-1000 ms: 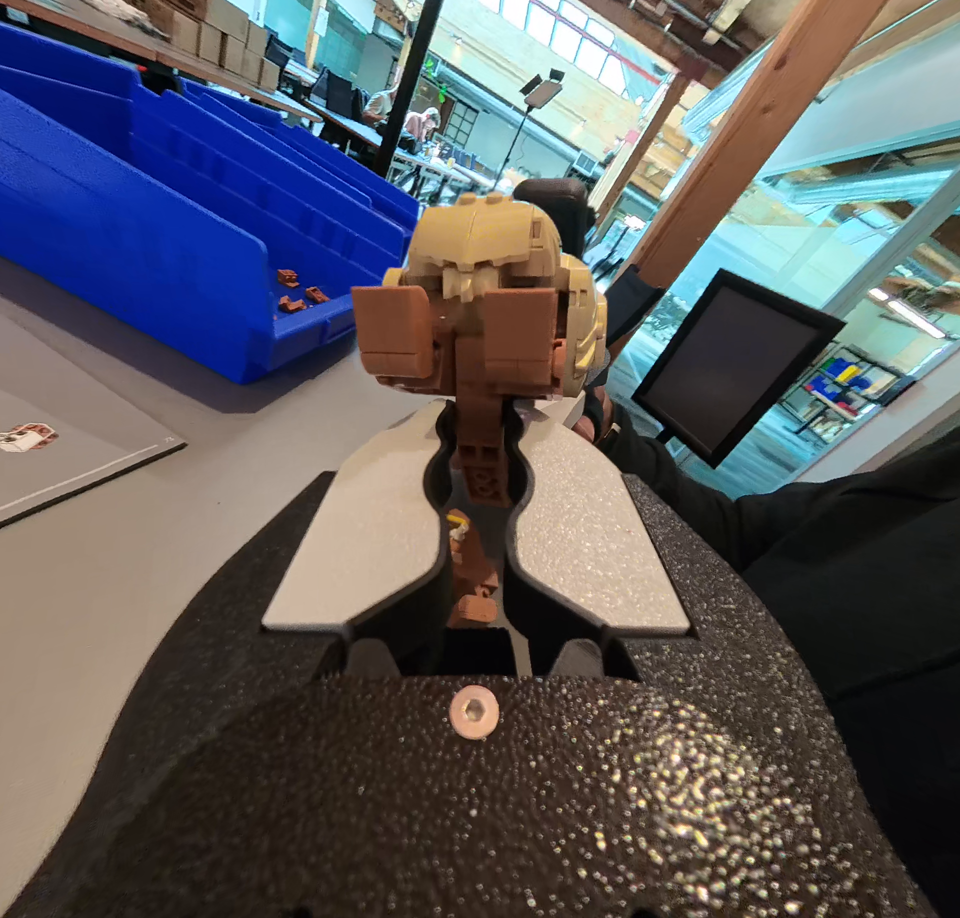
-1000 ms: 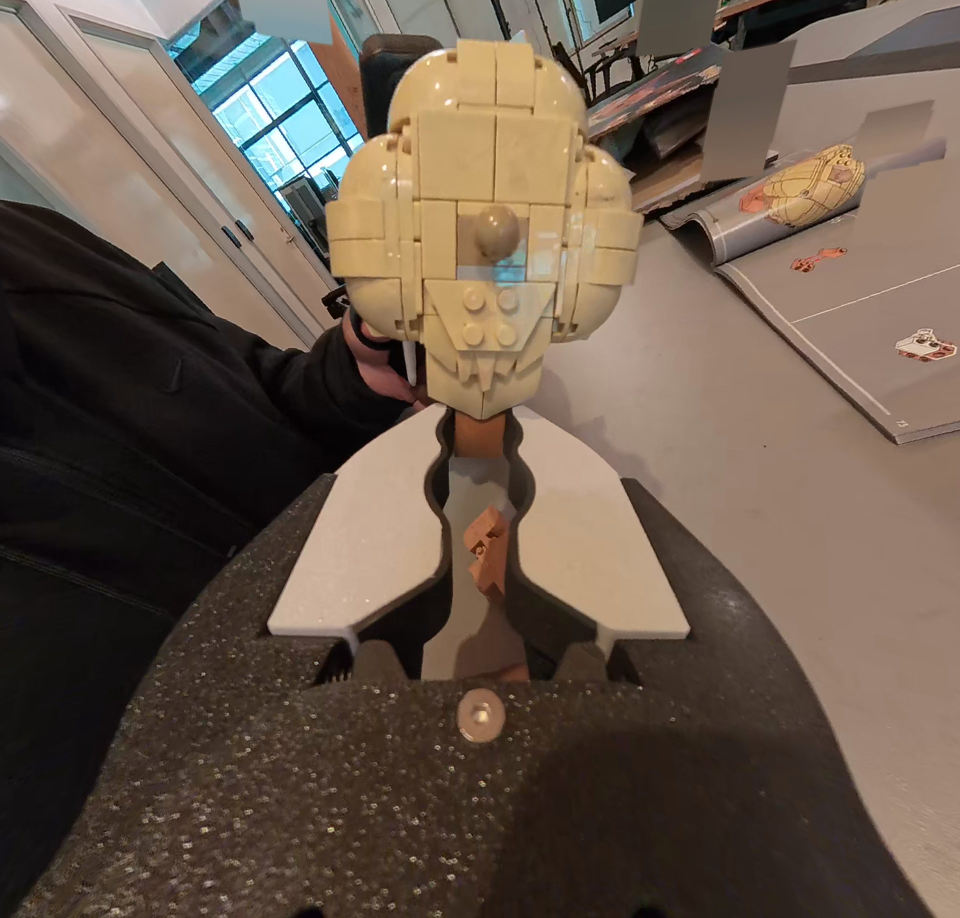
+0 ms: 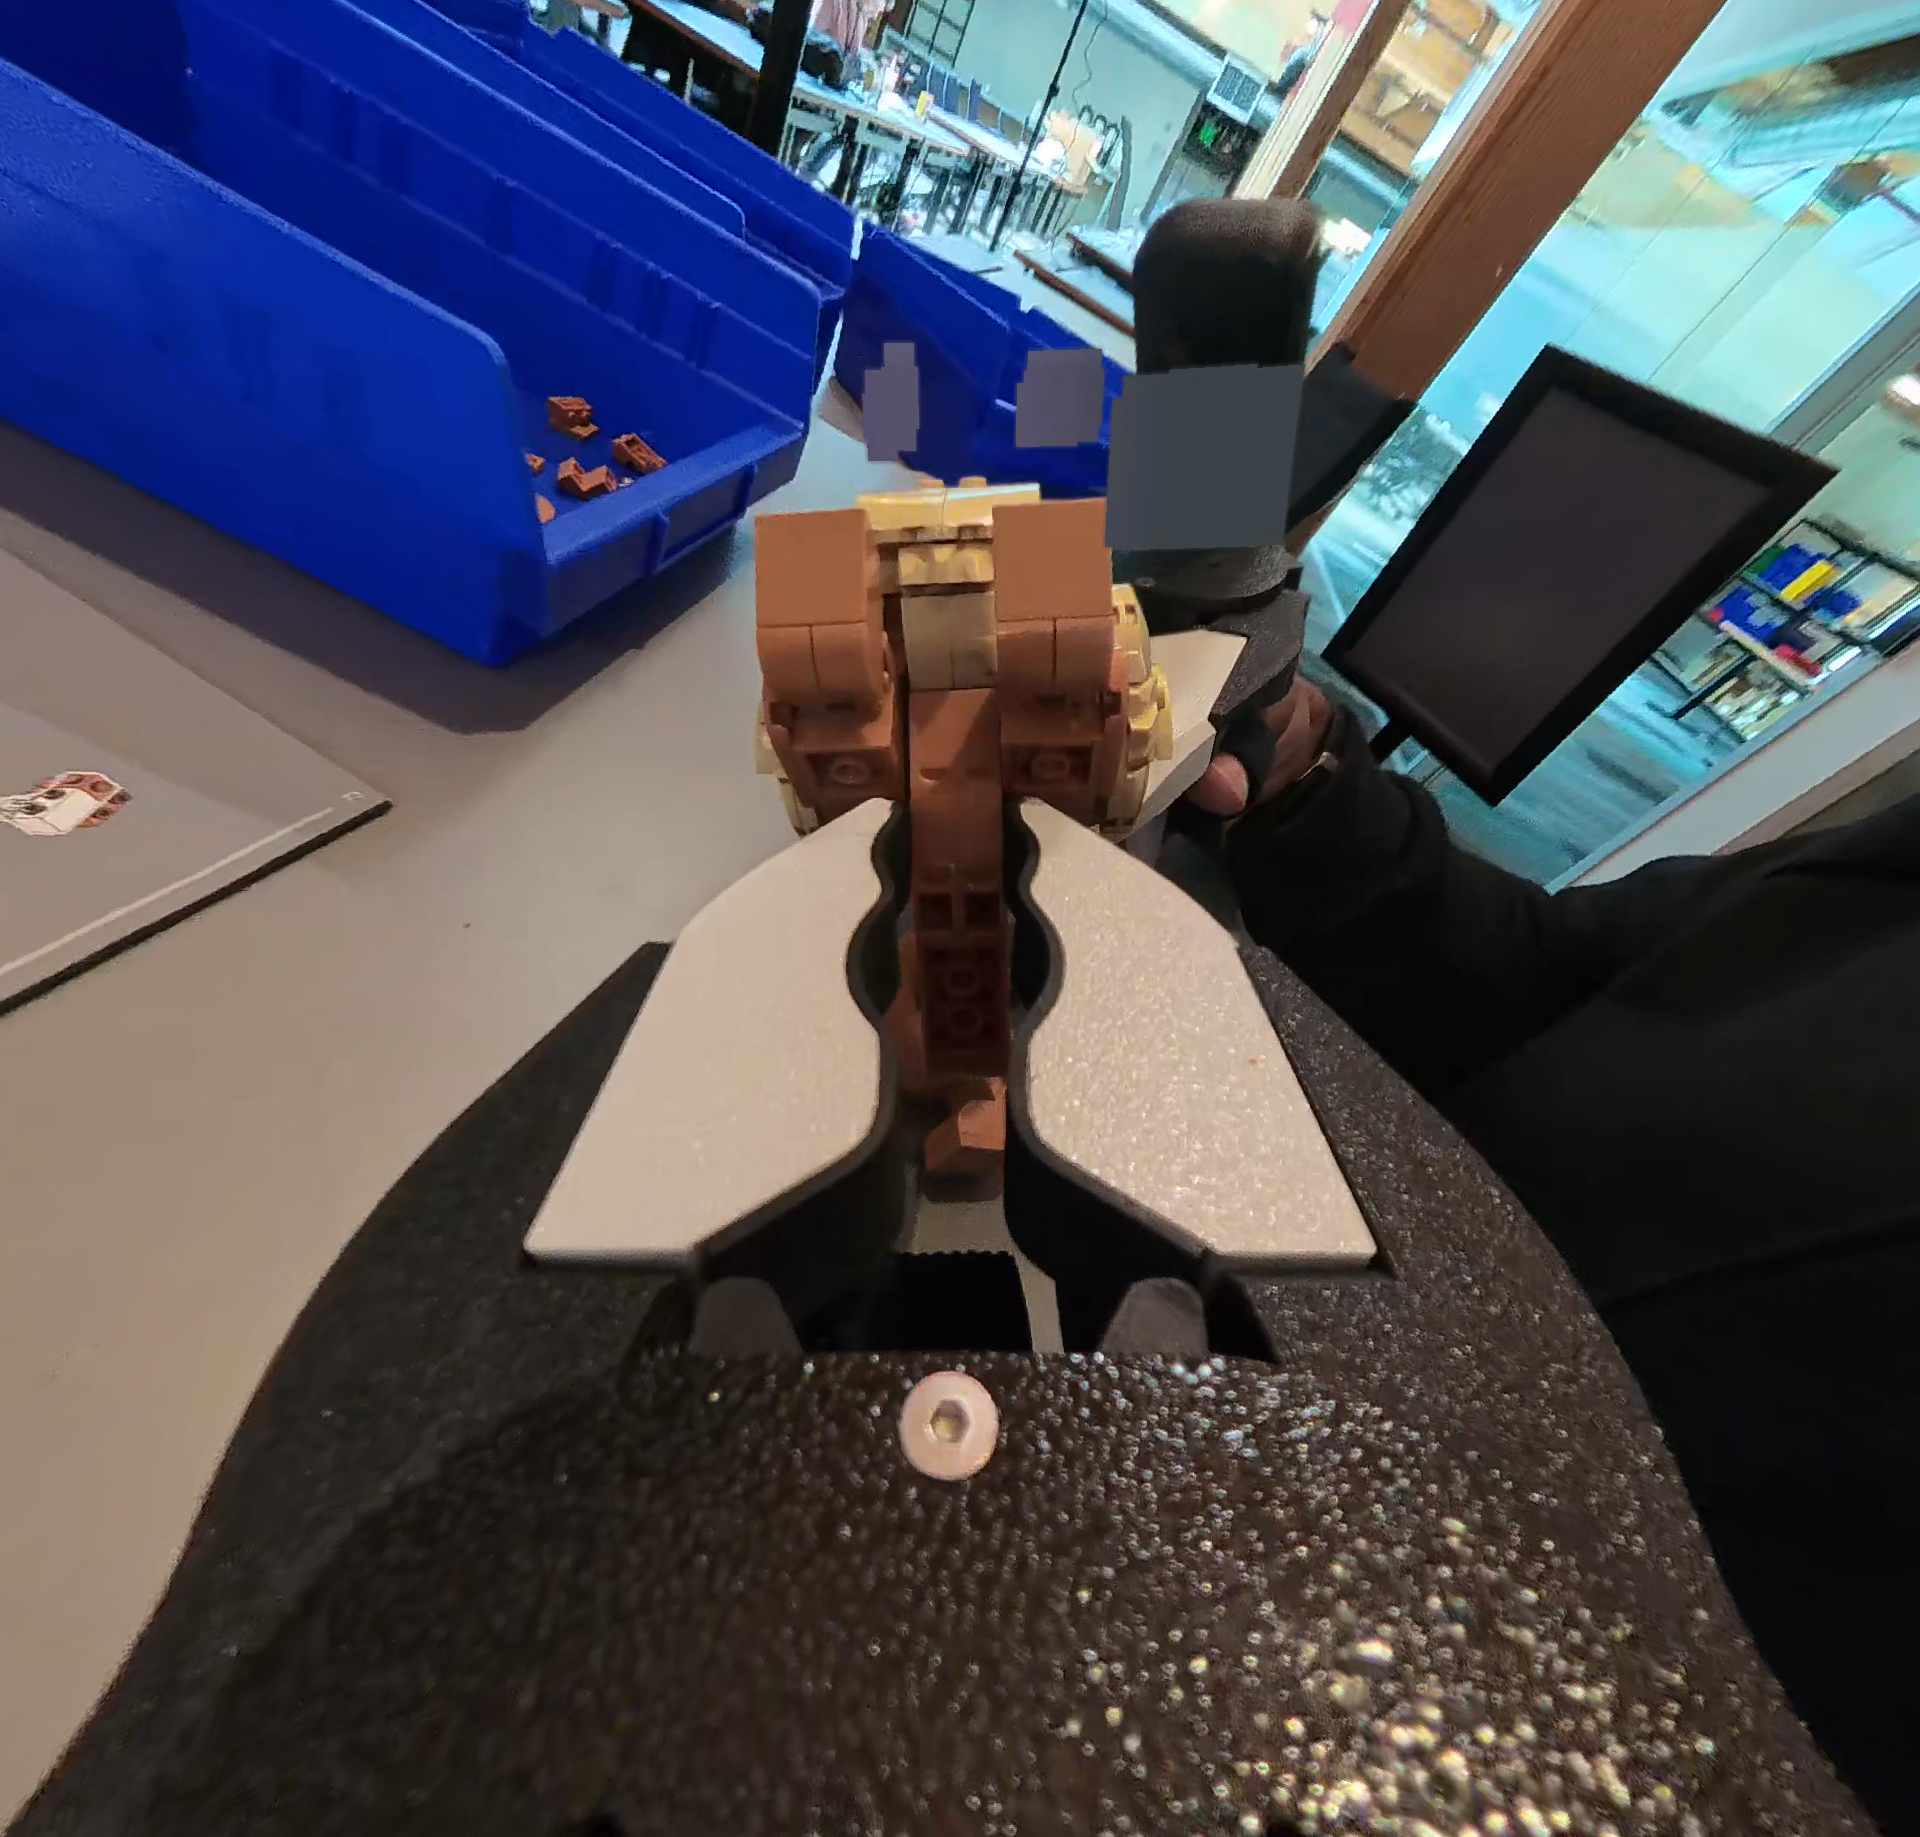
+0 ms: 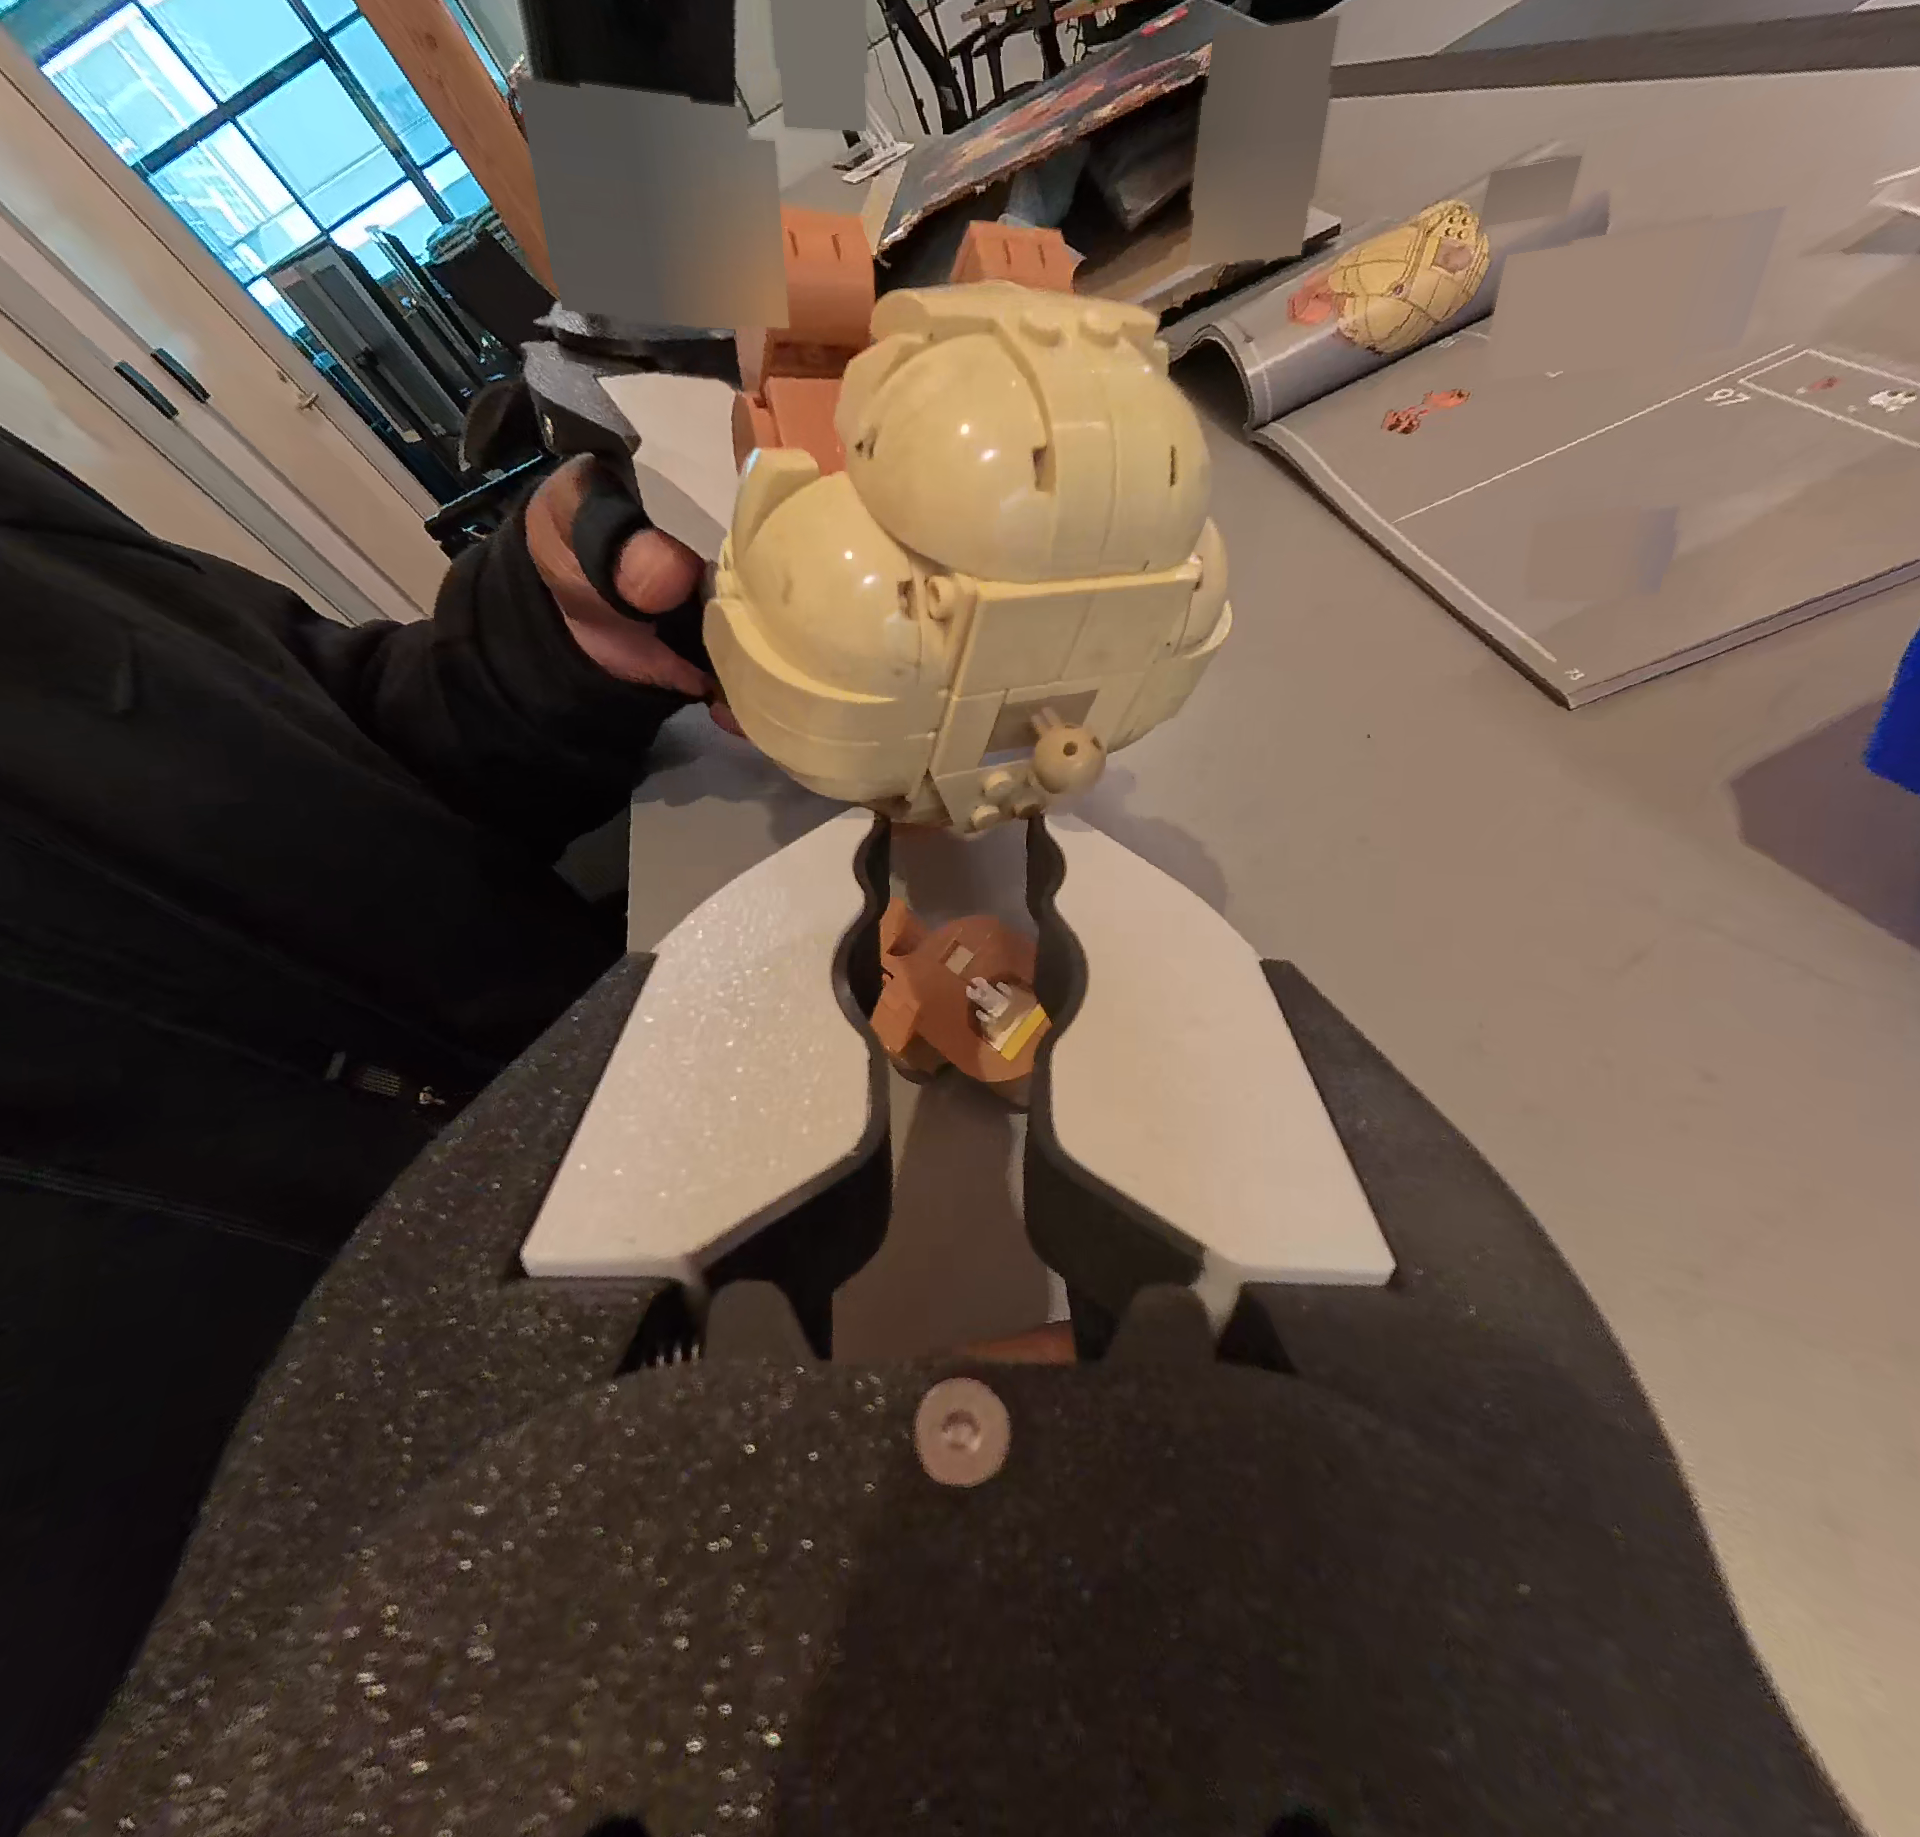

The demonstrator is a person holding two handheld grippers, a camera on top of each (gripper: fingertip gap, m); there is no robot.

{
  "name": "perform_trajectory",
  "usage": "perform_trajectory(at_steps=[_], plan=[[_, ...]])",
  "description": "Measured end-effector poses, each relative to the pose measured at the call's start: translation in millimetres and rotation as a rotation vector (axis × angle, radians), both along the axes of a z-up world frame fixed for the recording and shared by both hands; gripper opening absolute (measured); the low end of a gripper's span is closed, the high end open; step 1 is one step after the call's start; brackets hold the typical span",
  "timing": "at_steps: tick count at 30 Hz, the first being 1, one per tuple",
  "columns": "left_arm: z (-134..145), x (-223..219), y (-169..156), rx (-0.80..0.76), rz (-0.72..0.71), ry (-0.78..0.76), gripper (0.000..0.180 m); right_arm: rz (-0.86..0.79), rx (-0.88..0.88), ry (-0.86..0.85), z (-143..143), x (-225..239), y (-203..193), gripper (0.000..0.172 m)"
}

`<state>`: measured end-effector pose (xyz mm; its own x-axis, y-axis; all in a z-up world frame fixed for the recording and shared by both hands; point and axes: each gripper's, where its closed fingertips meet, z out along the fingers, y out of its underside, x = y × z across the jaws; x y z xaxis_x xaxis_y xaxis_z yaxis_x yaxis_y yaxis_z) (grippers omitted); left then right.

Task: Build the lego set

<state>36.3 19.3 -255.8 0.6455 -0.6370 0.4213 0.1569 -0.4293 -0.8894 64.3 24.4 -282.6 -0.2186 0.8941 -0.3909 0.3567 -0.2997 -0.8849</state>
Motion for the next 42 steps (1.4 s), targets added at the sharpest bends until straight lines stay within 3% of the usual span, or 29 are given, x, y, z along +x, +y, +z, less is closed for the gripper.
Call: perform_trajectory(at_steps=[9, 17, 19, 28, 35, 42], plan=[[-5.3, -1.5, -3.7, -0.01, 0.038, 0.219, 0.017, 0.008, 0.06, -0.024, -5.0, -2.4, -3.8, 0.025], [-14.4, -9.5, -4.8, -0.058, 0.073, 0.256, 0.018, -0.017, 0.109, -0.028, -6.5, -8.1, -2.1, 0.025], [-17.8, -12.1, -4.6, -0.075, 0.078, 0.259, 0.018, -0.038, 0.125, -0.012, -4.1, -9.2, 0.4, 0.017], [-26.5, -12.3, -2.5, -0.168, 0.027, 0.012, 0.021, -0.085, 0.101, 0.047, 6.3, -9.6, 8.1, 0.009], [-6.7, -14.7, 0.2, 0.001, 0.047, -0.087, 0.016, -0.036, 0.123, -0.003, -3.0, -11.5, -4.1, 0.012], [-7.1, -16.1, -1.7, 0.095, 0.093, 0.072, 0.017, -0.069, 0.183, -0.05, -10.0, -17.6, -5.5, 0.019]])
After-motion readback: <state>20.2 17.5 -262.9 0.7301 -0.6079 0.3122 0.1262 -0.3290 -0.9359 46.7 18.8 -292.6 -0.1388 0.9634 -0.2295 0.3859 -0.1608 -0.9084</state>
